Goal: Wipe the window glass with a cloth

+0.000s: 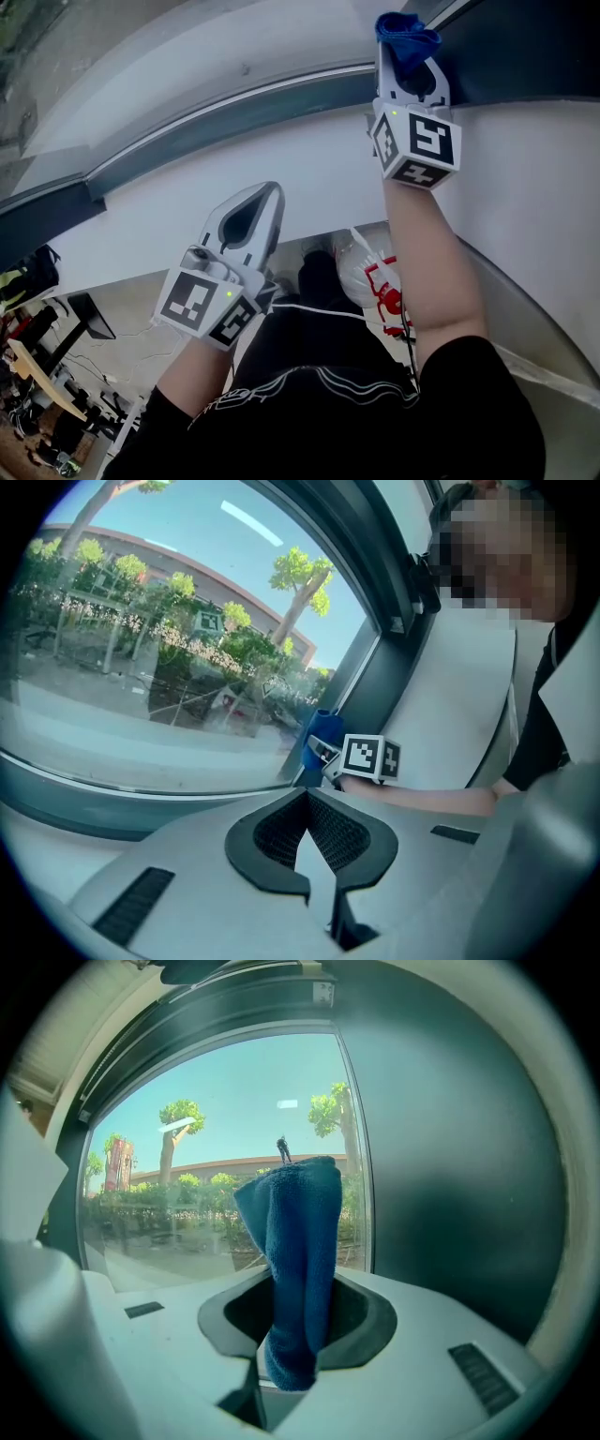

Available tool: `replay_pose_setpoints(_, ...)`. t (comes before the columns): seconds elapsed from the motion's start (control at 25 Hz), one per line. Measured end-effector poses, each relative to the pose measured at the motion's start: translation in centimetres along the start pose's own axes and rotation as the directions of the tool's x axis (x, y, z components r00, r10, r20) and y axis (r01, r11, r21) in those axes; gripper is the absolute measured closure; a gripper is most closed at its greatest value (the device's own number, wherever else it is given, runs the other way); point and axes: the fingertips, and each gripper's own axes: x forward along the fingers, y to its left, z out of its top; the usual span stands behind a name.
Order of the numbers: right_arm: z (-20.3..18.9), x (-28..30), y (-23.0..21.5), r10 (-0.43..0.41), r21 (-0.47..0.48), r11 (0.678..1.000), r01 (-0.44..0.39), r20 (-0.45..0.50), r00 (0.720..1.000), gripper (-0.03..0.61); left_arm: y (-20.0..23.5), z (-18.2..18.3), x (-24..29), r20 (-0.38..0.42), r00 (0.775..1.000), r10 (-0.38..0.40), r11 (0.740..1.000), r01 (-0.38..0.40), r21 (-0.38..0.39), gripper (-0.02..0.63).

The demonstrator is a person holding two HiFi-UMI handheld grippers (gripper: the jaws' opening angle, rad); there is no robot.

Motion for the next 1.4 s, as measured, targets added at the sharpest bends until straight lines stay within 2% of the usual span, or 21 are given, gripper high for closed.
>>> replay_pose_setpoints(0.16, 2.0, -0.8, 2.8, 0.040, -0.002, 0.999, -0.040, 0.013, 0.999, 0.485, -0.1, 1.6, -2.5, 0.050, 0.999, 0.020, 1.000, -0.021, 0.011, 0.610)
replay_pose_setpoints(0.32, 5.6, -2.5, 8.2, 0.101, 0.015, 0.995, -0.102, 0.030, 0.994, 0.485, 0.6, 3.7, -7.6, 0.109, 0.993, 0.055, 0.998, -0.059, 0.034, 0.611)
replay_pose_setpoints(0.44, 9.0, -6.5, 13.8, 0.184, 0.037, 0.982, -0.184, 0.015, 0.983, 0.485, 0.2, 6.0, -13.3, 0.150, 0.986, 0.073, 0.994, -0.084, 0.063, 0.611)
replay_pose_setpoints(0.52, 12.4, -10.4, 17.7, 0.262, 0.051, 0.963, -0.263, 0.030, 0.965, 0.485, -0.9, 8.4, -17.4, 0.181, 0.981, 0.071, 0.992, -0.089, 0.093, 0.611)
replay_pose_setpoints(0.64, 17.9, -16.9, 23.4, 0.415, 0.048, 0.907, -0.418, 0.050, 0.908, 0.485, -3.0, 12.1, -23.7, 0.234, 0.971, 0.053, 0.985, -0.089, 0.147, 0.611)
replay_pose_setpoints(0.76, 22.8, -25.0, 28.1, 0.538, 0.045, 0.842, -0.538, 0.016, 0.843, 0.485, -5.5, 14.6, -30.8, 0.268, 0.963, 0.028, 0.978, -0.082, 0.191, 0.611)
replay_pose_setpoints(0.92, 29.3, -34.9, 32.4, 0.650, 0.062, 0.759, -0.648, -0.017, 0.760, 0.485, -9.7, 16.5, -39.8, 0.273, 0.962, -0.008, 0.969, -0.060, 0.240, 0.611)
replay_pose_setpoints(1.16, 37.6, -44.4, 37.4, 0.772, -0.046, 0.633, -0.772, -0.038, 0.635, 0.485, -15.4, 20.1, -49.5, 0.291, 0.955, -0.061, 0.955, -0.029, 0.296, 0.611)
replay_pose_setpoints(1.24, 39.1, -46.7, 38.8, 0.791, -0.065, 0.608, -0.791, -0.040, 0.611, 0.485, -17.3, 20.7, -51.5, 0.301, 0.950, -0.089, 0.944, -0.016, 0.328, 0.611)
replay_pose_setpoints(1.4, 41.5, -49.6, 40.6, 0.804, -0.087, 0.591, -0.802, -0.012, 0.594, 0.485, -19.7, 21.1, -54.7, 0.318, 0.941, -0.116, 0.923, -0.016, 0.385, 0.611)
